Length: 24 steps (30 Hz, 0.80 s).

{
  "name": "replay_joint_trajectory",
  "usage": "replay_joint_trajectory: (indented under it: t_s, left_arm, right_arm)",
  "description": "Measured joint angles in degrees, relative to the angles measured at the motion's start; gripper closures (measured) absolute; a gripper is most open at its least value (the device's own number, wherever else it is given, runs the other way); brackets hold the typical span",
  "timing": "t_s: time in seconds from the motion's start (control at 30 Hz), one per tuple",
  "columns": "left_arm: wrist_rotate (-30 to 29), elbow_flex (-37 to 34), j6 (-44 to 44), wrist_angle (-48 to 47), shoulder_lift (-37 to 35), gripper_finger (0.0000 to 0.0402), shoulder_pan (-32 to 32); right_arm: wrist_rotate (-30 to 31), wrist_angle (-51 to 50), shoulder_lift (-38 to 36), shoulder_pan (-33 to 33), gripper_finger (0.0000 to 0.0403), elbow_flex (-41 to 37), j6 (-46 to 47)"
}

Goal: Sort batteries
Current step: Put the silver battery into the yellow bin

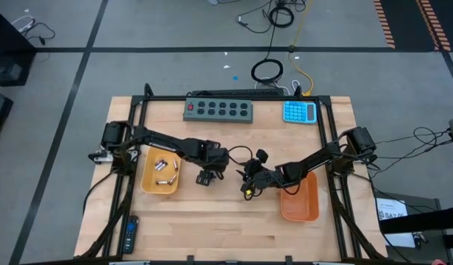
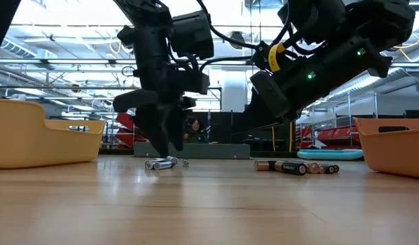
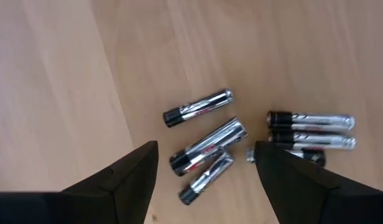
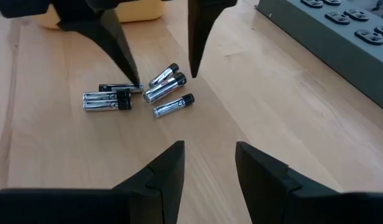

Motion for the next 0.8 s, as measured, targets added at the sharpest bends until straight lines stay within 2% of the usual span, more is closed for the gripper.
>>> replay_joint_trajectory:
  t_s: [0.2, 0.5, 0.7, 0.8]
  left_arm:
    - [0.17, 0.00, 6.50, 0.02, 0.00, 0.0165, -0.04]
    - [-0.55, 0.00, 11.29, 0.02, 0.00, 0.0202, -0.04]
    - [-1.04, 0.22, 3.64, -6.52, -0.02, 0.0223, -0.06]
    - [-3.35, 0.24, 3.39, -8.65, -0.04, 0.0226, -0.41]
  right_arm:
    - [0.00, 0.00, 0.00, 0.00, 0.0269, 0.00, 0.08]
    - [0.00, 0.00, 0.00, 0.00, 0.0269, 0.00, 0.12]
    - [-0.10, -0.86, 0.02, 0.04, 0.0269, 0.00, 0.95]
    - [-0.13, -1.00, 0.41, 0.04, 0.0269, 0.00, 1.35]
